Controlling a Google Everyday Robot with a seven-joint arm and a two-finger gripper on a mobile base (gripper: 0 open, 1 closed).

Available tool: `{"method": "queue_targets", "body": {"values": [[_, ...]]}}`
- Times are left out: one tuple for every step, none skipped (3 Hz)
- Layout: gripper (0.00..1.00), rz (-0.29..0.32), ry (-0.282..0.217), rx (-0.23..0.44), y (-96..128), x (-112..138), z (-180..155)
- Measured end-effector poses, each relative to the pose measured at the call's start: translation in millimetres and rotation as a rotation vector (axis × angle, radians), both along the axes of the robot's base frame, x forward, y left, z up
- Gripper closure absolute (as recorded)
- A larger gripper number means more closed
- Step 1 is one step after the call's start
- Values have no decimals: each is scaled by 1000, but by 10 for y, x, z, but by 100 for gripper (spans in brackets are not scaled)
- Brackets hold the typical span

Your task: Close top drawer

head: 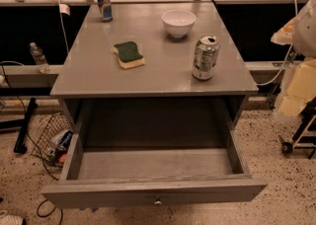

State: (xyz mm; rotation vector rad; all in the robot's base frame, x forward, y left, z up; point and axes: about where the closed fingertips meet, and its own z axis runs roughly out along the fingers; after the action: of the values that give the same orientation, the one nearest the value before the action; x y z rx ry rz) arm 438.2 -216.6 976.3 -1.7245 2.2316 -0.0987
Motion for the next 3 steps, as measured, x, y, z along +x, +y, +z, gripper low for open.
{"method": "queue_targets", "body": {"values": [[0,0,0,0,0,0,0],[0,-70,42,-33,13,-25,-85],[0,-227,137,-58,25,-282,-360]]}}
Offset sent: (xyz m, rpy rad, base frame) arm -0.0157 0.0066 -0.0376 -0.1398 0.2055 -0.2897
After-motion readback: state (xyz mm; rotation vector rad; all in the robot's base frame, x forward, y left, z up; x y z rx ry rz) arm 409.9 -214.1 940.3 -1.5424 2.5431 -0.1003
